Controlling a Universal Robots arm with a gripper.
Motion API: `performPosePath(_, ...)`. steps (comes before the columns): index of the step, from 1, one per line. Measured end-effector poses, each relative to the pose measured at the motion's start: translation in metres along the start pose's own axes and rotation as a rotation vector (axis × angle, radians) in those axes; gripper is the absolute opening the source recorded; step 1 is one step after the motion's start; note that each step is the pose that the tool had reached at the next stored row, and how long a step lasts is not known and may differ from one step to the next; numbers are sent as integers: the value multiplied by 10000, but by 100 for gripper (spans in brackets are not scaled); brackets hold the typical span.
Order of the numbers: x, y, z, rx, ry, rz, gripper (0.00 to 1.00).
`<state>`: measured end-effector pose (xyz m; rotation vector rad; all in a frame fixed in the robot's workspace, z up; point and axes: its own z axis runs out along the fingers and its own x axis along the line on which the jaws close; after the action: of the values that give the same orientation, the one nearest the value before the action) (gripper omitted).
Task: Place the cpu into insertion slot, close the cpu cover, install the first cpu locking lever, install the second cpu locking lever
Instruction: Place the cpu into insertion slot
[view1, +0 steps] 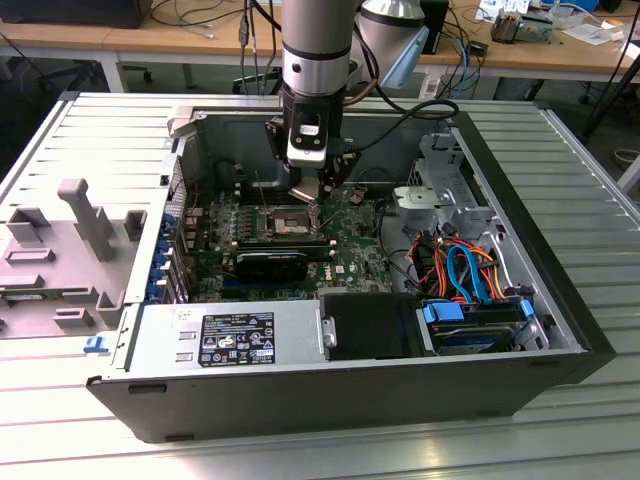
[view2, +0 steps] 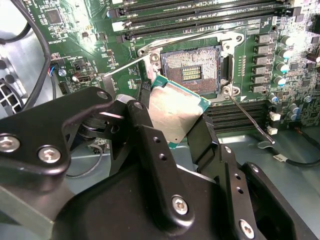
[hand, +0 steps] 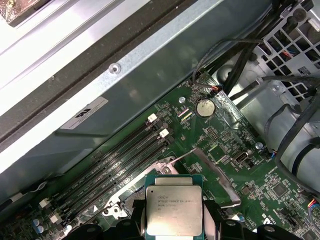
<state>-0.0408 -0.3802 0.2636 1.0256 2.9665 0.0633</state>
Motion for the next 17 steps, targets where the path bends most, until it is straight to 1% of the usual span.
performPosePath(17, 0, 0, 0, -1, -5, 128, 54)
